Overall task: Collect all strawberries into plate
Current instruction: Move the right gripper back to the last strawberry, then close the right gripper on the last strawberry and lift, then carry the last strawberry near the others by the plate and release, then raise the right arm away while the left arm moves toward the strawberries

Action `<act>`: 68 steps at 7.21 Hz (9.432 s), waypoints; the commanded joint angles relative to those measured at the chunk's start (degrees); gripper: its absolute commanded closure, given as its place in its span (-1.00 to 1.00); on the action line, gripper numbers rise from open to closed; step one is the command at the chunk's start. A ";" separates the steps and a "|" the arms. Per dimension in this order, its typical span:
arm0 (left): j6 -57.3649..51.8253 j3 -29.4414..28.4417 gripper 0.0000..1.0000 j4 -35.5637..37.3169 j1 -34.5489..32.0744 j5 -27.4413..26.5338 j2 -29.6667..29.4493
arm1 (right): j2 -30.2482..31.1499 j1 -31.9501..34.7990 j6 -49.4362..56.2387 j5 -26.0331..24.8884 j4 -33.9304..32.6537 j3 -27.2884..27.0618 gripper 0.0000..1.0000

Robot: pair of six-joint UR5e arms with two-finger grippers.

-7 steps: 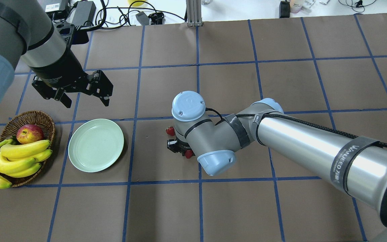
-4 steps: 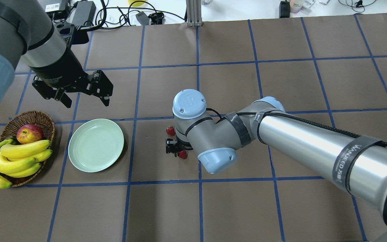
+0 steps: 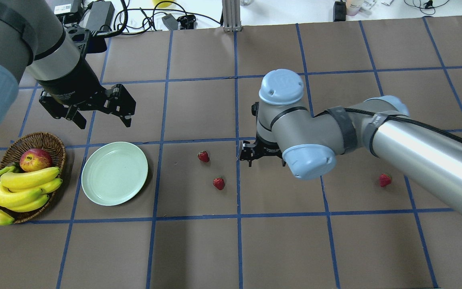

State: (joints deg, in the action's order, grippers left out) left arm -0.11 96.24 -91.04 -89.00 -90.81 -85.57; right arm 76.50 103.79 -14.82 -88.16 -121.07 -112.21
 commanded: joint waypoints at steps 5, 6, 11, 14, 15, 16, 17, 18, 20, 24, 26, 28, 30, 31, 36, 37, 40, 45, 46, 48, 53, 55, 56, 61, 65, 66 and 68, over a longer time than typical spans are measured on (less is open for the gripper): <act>0.02 0.00 -1.00 -0.02 -0.03 -0.06 -0.03 | 6.81 -25.95 25.36 -7.20 -1.97 -8.27 -0.98; 0.02 0.00 -1.00 0.07 -0.12 0.02 -0.03 | 6.90 -31.14 25.55 -7.29 -1.46 -9.42 -0.98; 0.02 0.00 -1.00 0.16 -0.03 0.02 -0.21 | 6.29 -40.15 29.06 -0.96 -6.42 -18.29 -0.68; -0.07 0.00 -1.00 0.07 0.23 -0.06 -0.12 | 4.88 -40.33 29.15 -0.96 -7.43 -18.39 -0.13; -0.07 0.00 -1.00 -0.02 0.23 -0.07 0.05 | 4.88 -40.33 29.15 -0.96 -7.43 -18.04 0.12; -0.07 0.00 -1.00 -0.02 0.23 -0.07 0.06 | 4.88 -40.33 29.15 -1.13 -7.43 -17.87 0.51; -0.07 0.00 -1.00 0.07 0.14 0.02 -0.03 | 4.97 -40.33 29.24 -1.66 -8.12 -17.69 0.76; -0.07 0.00 -1.00 -0.02 0.14 -0.06 -0.03 | 4.97 -40.33 29.33 -1.92 -8.30 -17.60 0.88; -0.07 0.00 -1.00 0.07 0.14 -0.07 -0.03 | 6.02 -39.11 30.20 -1.84 -8.31 -17.69 0.92; -0.07 0.00 -1.00 0.16 0.14 0.11 -0.12 | 5.07 -6.60 20.93 -1.14 -4.44 -8.23 0.92; -0.07 0.00 -1.00 0.16 0.14 0.02 -0.03 | -0.36 7.69 6.92 1.04 -4.44 -1.73 0.92; -0.07 0.00 -1.00 0.16 0.14 0.02 -0.03 | -5.82 15.36 -7.10 5.01 -4.88 6.70 0.92; -0.07 0.00 -1.00 0.07 0.14 0.02 -0.03 | -10.29 19.50 -11.27 7.19 -5.14 11.65 0.92; -0.07 0.00 -1.00 0.07 0.14 0.02 -0.03 | -11.71 20.22 -11.54 7.30 -5.32 12.19 0.91; -0.07 0.00 -1.00 -0.02 0.14 -0.07 0.06 | -17.62 23.83 -17.43 7.29 -10.94 14.82 0.87; -0.07 0.08 -1.00 -0.02 0.14 0.02 -0.03 | -17.96 23.83 -17.69 7.39 -11.20 15.09 0.86; -0.07 0.00 -1.00 -0.02 0.14 -0.07 -0.03 | -18.14 24.79 -17.69 7.39 -11.21 14.83 0.50; -0.16 0.00 -1.00 0.16 0.05 0.11 -0.21 | -18.32 24.80 -10.51 7.13 -8.93 14.91 0.54; -0.07 0.00 -1.00 0.07 0.05 0.11 -0.21 | -18.23 24.80 -8.57 7.13 -8.83 14.66 0.54; -0.16 0.08 -1.00 0.07 0.05 0.02 -0.21 | -18.32 24.80 -8.99 7.13 -8.74 14.48 -0.15; -0.16 0.08 -1.00 -0.02 0.14 -0.06 -0.12 | -15.70 24.71 -8.91 6.25 -6.47 15.35 -1.00; -0.16 0.08 -1.00 0.07 0.14 0.02 -0.21 | -8.77 22.00 -8.21 3.72 3.51 16.14 -1.00; -0.07 0.00 -1.00 0.16 0.14 0.02 -0.12 | -5.87 18.16 -6.90 0.30 9.65 16.93 -1.00; -0.24 0.08 -1.00 1.55 0.05 0.37 -0.65 | 7.33 -1.80 7.09 -3.33 19.29 16.76 -1.00; 4.02 0.09 -1.00 2.53 0.58 2.47 -2.14 | 8.92 -4.65 9.28 -4.56 27.79 27.47 -1.00; 5.89 0.26 -1.00 2.44 0.15 2.83 -2.49 | 10.75 -4.56 11.03 -4.39 30.25 27.14 -1.00; 5.73 4.36 -1.00 6.27 -2.04 2.84 -3.02 | 11.91 -4.65 10.96 -4.47 29.76 25.65 -1.00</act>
State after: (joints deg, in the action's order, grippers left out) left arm 5.38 98.04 -87.54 -89.54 -88.04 -88.30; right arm 87.54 99.21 -3.98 -92.44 -91.35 -86.00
